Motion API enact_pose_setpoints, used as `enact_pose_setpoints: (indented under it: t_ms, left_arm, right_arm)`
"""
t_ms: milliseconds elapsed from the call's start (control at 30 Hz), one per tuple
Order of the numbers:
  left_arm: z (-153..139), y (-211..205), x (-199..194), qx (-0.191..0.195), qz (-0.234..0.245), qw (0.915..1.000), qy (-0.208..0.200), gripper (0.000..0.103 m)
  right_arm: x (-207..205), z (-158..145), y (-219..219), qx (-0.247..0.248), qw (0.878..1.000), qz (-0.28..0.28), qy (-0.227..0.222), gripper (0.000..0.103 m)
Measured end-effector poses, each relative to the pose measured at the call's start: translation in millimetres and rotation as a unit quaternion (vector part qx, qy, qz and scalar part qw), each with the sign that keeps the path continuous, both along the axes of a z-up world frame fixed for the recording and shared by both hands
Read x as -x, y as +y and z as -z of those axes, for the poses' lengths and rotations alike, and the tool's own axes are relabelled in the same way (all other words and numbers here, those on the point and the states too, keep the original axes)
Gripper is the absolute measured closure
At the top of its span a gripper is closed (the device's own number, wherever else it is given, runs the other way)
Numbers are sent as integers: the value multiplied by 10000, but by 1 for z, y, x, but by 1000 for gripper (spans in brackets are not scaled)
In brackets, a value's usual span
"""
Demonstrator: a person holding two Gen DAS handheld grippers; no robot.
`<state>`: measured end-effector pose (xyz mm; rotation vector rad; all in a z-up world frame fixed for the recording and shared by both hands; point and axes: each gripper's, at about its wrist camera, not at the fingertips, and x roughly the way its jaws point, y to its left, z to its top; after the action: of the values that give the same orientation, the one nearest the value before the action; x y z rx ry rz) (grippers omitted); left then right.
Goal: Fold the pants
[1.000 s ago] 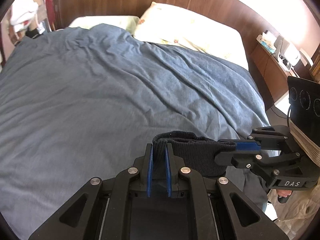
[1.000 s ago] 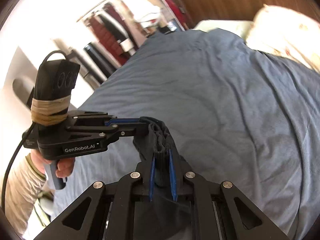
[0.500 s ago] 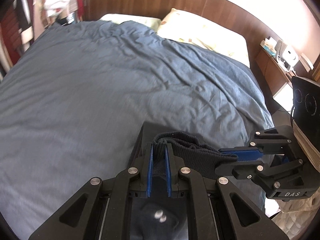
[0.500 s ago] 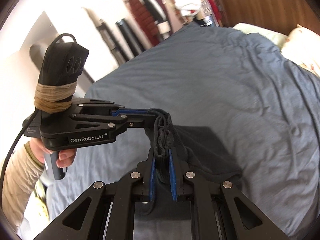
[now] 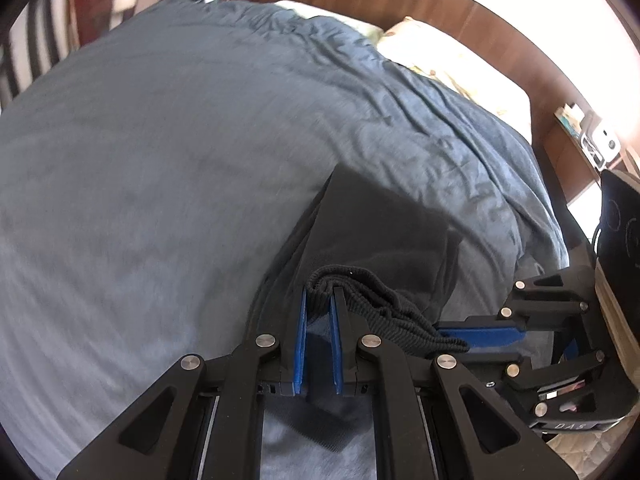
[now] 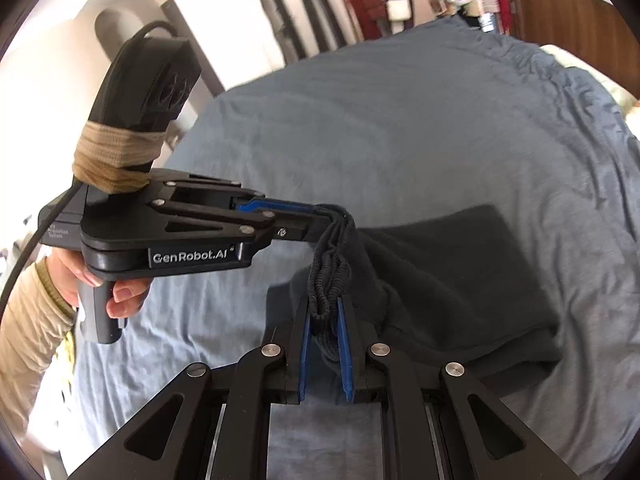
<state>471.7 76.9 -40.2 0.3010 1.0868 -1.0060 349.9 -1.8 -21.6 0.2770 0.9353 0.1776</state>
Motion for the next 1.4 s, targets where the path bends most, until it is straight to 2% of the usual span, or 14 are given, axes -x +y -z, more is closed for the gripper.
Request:
enact_pose_setpoints:
  t_ms: [133, 200, 400, 467, 633, 733, 800, 933, 1100, 1167, 1300, 1400]
  left_arm:
    - [20, 19, 2, -37, -129, 9998, 110, 91]
    - [28, 29, 3, -83, -177, 9997, 133, 95]
    - [45, 49, 7, -244, -394, 9986, 249, 95]
    - [46, 59, 6, -281, -615, 9974, 244, 95]
    - [33, 83, 4, -70, -1331, 9906, 302, 90]
    - [21, 79, 13, 184, -1211, 9919, 351, 81]
    - [17, 73, 14, 375, -1088, 9922, 482, 76]
    - [24, 58, 4, 468, -985, 9915, 709, 74]
    - [45, 45, -6, 370, -820, 9896, 1122, 74]
    - [52, 41, -8, 241, -790, 9895, 1183, 74]
    - [54, 43, -6, 230, -778, 9909, 1074, 87]
    - [54, 46, -6, 265, -830, 9909, 1029, 91]
  right_arm:
    - [-3, 22, 18, 162, 9994, -233, 187, 89]
    - [-3, 30, 25, 220, 9989, -320, 248, 89]
    - [-3, 45, 43, 343, 9973, -499, 409, 89]
    - [-4, 50, 48, 387, 9964, -567, 489, 88]
    - [5, 57, 61, 327, 9935, -861, 665, 75]
    - [15, 50, 67, 199, 9924, -1084, 553, 75]
    - [22, 39, 61, 189, 9955, -850, 365, 75]
    - [28, 25, 53, 784, 9964, -299, -116, 75]
    - [22, 29, 58, 1105, 9936, -119, -214, 75]
    - [18, 34, 57, 1106, 9937, -130, -107, 75]
    - [14, 45, 62, 1334, 9910, -136, 61, 75]
    - [12, 54, 60, 1196, 9926, -159, 146, 76]
